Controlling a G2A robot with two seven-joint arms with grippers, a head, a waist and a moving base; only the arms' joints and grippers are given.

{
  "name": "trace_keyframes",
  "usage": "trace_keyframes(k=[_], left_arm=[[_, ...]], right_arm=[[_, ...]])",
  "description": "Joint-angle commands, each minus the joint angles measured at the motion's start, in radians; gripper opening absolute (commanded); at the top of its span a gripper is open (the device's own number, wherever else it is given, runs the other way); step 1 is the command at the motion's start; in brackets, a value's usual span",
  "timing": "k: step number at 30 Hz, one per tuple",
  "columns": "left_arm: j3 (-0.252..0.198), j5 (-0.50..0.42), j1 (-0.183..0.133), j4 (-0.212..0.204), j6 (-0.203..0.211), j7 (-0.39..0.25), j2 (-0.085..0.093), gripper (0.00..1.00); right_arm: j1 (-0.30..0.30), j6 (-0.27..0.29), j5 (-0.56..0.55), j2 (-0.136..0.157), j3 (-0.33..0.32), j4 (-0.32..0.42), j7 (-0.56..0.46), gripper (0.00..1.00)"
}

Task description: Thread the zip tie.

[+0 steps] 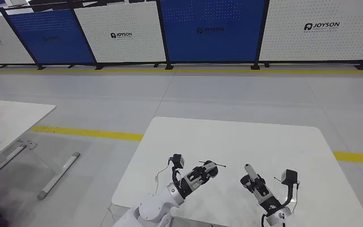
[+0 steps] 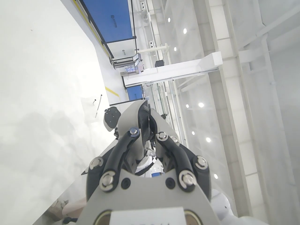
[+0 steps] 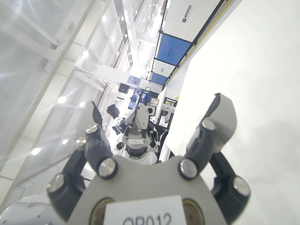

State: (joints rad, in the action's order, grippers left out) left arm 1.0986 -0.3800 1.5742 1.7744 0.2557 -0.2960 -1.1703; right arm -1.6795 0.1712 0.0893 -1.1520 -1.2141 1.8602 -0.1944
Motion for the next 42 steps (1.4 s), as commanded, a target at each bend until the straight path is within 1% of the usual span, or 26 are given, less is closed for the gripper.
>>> trace_keyframes(k=[1,3,8,10,12,15,19,21,24,29,31,34,37,39,42], left_arm=[[-0.003,0.002,0.002,0.007,-0.003,0.001,0.0,0.0],[-0.009,0.008,0.001,0.011,-0.003,0.001,-0.001,0.0],[-0.019,0.008,-0.003,0.031,0.016,-0.003,-0.003,0.0],[-0.024,0.014,-0.008,0.033,0.013,-0.011,-0.003,0.0],[-0.035,0.029,-0.018,0.025,-0.001,-0.015,-0.004,0.0],[-0.051,0.04,-0.032,0.013,-0.009,0.0,-0.008,0.0],[-0.043,0.007,-0.037,0.02,-0.002,0.023,-0.01,0.0],[-0.038,0.018,-0.037,0.019,-0.013,0.018,-0.009,0.0],[-0.04,0.046,-0.042,0.003,-0.046,0.02,-0.008,0.0],[-0.06,0.098,-0.05,-0.058,-0.106,0.026,-0.008,0.0],[-0.064,0.093,-0.055,-0.074,-0.116,0.024,-0.009,0.0],[-0.067,0.089,-0.061,-0.082,-0.116,0.027,-0.01,0.0],[-0.067,0.103,-0.067,-0.058,-0.109,0.037,-0.011,0.0],[-0.066,0.119,-0.065,-0.036,-0.105,0.041,-0.01,0.0],[-0.067,0.129,-0.059,-0.018,-0.11,0.044,-0.009,0.0]], right_arm=[[0.0,0.0,0.0,0.0,0.0,0.0,0.0,1.0],[0.0,0.0,0.0,0.0,0.0,0.0,0.0,1.0],[0.0,0.0,0.0,0.0,0.0,0.0,0.0,1.0],[0.0,0.0,0.0,0.0,0.0,0.0,0.0,1.0],[0.0,0.0,0.0,0.0,0.0,0.0,0.0,1.0],[0.0,0.0,0.0,0.0,0.0,0.0,0.0,1.0],[0.0,0.0,0.0,0.0,0.0,0.0,0.0,1.0],[0.0,0.0,0.0,0.0,0.0,0.0,0.0,1.0],[0.0,0.0,0.0,0.0,0.0,0.0,0.0,1.0],[0.0,0.0,0.0,0.0,0.0,0.0,0.0,1.0],[0.0,0.0,0.0,0.0,0.0,0.0,0.0,1.0],[0.0,0.0,0.0,0.0,0.0,0.0,0.0,1.0],[0.0,0.0,0.0,0.0,0.0,0.0,0.0,1.0],[0.0,0.0,0.0,0.0,0.0,0.0,0.0,1.0],[0.0,0.0,0.0,0.0,0.0,0.0,0.0,1.0]])
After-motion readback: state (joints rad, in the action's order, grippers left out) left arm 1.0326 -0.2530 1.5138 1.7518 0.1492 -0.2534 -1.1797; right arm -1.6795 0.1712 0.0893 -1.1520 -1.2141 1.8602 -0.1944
